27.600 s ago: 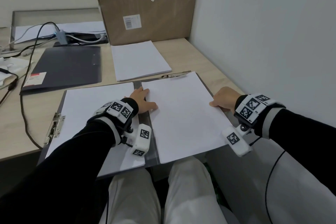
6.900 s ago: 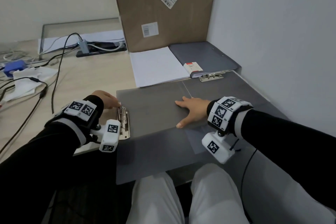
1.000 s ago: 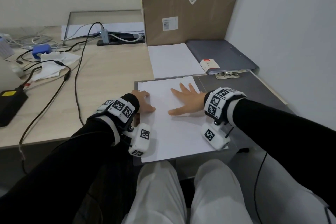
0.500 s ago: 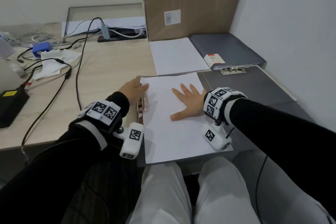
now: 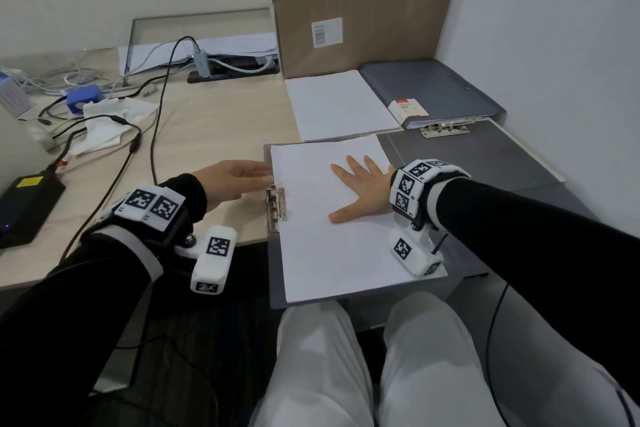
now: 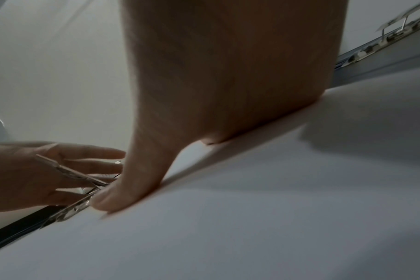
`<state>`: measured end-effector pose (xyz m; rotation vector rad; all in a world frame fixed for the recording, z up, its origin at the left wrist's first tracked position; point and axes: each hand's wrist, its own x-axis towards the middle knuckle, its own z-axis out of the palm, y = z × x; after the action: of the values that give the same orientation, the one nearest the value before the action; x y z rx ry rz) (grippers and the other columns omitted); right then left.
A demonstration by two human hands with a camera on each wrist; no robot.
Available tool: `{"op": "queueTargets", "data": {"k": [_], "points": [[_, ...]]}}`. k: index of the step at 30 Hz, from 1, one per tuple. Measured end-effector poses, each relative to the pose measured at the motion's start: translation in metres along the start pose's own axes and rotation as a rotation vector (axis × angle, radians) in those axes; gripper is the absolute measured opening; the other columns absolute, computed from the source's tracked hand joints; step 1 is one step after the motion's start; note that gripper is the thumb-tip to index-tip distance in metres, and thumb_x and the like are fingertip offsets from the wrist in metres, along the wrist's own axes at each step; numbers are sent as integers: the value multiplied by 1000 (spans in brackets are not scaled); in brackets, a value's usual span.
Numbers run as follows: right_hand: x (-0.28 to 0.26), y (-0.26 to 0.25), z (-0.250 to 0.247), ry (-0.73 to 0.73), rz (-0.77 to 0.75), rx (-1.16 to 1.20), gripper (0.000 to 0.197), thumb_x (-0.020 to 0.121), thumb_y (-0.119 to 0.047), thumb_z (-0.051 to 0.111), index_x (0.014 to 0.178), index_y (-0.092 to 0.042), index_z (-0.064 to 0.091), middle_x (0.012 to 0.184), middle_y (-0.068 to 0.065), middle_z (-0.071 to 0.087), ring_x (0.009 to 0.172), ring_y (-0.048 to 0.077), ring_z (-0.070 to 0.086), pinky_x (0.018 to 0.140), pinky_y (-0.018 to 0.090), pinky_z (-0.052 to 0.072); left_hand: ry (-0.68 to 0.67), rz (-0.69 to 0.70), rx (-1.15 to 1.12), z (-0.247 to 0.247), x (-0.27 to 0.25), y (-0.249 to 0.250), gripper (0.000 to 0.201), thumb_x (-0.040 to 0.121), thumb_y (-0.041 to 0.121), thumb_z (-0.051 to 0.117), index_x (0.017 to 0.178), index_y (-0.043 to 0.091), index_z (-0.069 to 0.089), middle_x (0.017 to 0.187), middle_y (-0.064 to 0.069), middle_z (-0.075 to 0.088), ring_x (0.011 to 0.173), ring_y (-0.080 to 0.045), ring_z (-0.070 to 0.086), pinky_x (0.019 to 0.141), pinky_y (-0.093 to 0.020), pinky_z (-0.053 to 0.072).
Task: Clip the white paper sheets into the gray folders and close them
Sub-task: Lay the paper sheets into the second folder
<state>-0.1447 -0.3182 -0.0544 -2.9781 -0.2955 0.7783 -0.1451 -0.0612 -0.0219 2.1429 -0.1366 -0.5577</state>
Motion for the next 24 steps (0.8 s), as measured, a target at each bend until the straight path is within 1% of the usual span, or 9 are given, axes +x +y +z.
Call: {"op": "queueTargets", "data": {"k": [2, 5, 7, 9, 10, 13, 16, 21, 24], "points": [[0, 0, 0, 2, 3, 1, 112, 66, -84, 47, 146, -42, -18, 157, -8, -27, 145, 25, -24, 114, 55, -8, -110, -5, 41, -1, 1, -3, 47, 89, 34, 58, 134, 23, 51, 119, 17, 61, 109, 0, 55, 89, -12, 39], [0, 0, 0, -1, 4, -1, 111, 66, -84, 47, 146, -42, -18, 157, -9, -27, 145, 25, -24, 115, 54, -8, -209, -34, 187, 0, -4, 0, 70, 48, 73, 71, 111, 45, 56, 111, 25, 67, 107, 10, 59, 89, -3, 41], [0, 0, 0, -3, 4, 0, 111, 67, -84, 47, 146, -42, -19, 157, -8, -27, 145, 25, -24, 115, 54, -8, -183, -48, 409, 4, -5, 6, 64, 62, 69, 65, 120, 46, 50, 132, 11, 58, 127, -7, 48, 104, -16, 32], [1, 0, 0, -3, 5, -3, 111, 67, -84, 47, 146, -42, -19, 157, -8, -27, 145, 25, -24, 115, 54, -7, -150, -59, 549, 9, -2, 8, 70, 82, 52, 59, 143, 30, 34, 140, 8, 46, 136, -14, 37, 105, -22, 25], [2, 0, 0, -1, 5, -6, 111, 66, -84, 46, 146, -42, -19, 157, -8, -27, 145, 25, -24, 115, 54, -7, -150, -64, 564, 12, -1, 7, 70, 84, 46, 61, 144, 22, 32, 136, 9, 45, 135, -16, 38, 102, -21, 26], [4, 1, 1, -1, 4, -7, 112, 65, -85, 46, 146, -42, -19, 157, -8, -27, 145, 26, -25, 115, 55, -6, -133, -17, 653, 17, 6, -1, 71, 62, 59, 67, 115, 16, 48, 110, 7, 53, 110, -23, 53, 100, -36, 42], [6, 1, 1, -2, 0, -11, 112, 64, -86, 45, 145, -43, -20, 157, -9, -27, 145, 25, -24, 115, 55, -6, -103, 20, 676, 12, 23, -23, 67, 49, 65, 59, 96, 19, 44, 91, 10, 44, 91, -20, 49, 94, -47, 46], [3, 1, 1, 0, -5, -7, 111, 66, -84, 47, 146, -42, -18, 157, -9, -26, 145, 25, -24, 115, 55, -6, -103, 2, 704, 17, 6, -9, 108, 44, 69, 51, 134, 10, 36, 137, 0, 40, 130, -22, 40, 111, -38, 34], [2, 0, 0, 0, -2, 1, 111, 67, -83, 47, 146, -42, -18, 157, -9, -26, 145, 25, -24, 114, 55, -7, -113, -10, 618, 17, 0, -5, 106, 53, 62, 61, 141, 12, 30, 146, -1, 35, 137, -19, 34, 114, -33, 28]]}}
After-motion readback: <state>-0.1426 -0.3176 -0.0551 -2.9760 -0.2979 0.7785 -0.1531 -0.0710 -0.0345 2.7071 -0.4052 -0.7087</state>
